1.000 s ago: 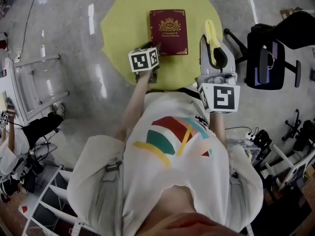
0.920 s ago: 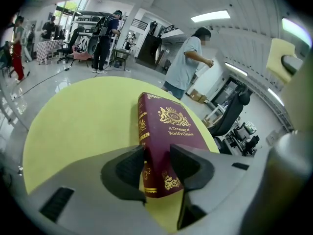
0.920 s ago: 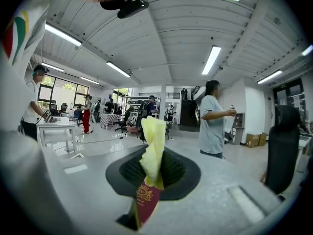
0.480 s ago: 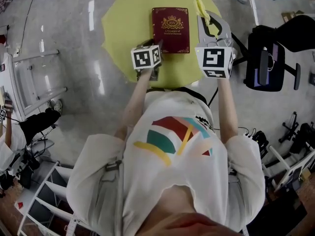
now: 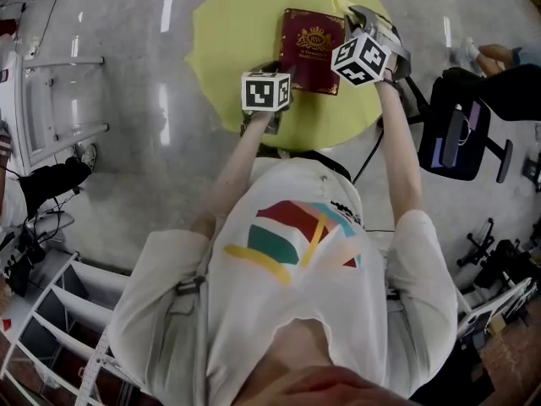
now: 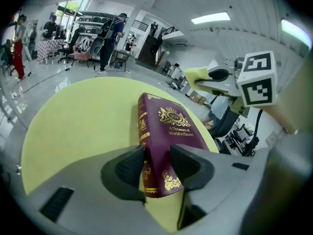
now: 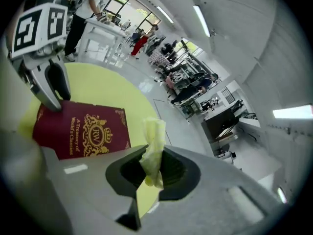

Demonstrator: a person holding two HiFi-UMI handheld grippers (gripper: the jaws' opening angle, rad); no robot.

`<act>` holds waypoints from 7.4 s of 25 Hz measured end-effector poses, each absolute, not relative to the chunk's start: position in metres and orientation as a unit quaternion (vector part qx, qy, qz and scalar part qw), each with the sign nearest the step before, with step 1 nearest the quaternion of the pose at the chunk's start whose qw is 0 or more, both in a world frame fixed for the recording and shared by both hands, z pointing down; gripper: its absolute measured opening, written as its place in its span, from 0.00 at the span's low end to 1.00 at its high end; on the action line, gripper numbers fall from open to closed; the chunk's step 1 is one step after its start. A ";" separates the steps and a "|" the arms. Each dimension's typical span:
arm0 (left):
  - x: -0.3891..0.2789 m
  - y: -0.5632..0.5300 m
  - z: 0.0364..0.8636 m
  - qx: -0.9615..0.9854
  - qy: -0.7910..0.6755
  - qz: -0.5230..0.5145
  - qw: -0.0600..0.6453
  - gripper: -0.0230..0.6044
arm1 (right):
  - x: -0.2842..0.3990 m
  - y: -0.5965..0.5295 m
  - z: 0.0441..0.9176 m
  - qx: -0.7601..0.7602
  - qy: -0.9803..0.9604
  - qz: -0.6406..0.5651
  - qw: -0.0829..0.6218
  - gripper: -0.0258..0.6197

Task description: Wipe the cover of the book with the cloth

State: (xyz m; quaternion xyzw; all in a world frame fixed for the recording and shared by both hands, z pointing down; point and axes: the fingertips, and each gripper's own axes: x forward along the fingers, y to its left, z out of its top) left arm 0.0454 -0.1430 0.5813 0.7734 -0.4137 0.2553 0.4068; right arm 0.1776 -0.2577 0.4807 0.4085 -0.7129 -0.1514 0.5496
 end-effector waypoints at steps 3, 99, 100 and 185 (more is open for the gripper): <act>0.044 -0.144 0.579 0.776 -0.414 0.255 0.402 0.31 | 0.171 -0.262 0.508 0.375 -0.710 -0.150 0.577 0.09; -0.043 -0.161 0.468 0.778 -0.524 0.106 0.330 0.06 | 0.093 -0.241 0.518 0.235 -0.738 -0.103 0.624 0.09; -0.045 -0.159 0.472 0.775 -0.526 0.108 0.334 0.06 | 0.089 -0.251 0.524 0.239 -0.736 -0.102 0.625 0.09; -0.045 -0.115 0.577 0.690 -0.554 0.069 0.461 0.06 | 0.026 -0.122 0.583 -0.551 -0.307 -0.634 0.447 0.08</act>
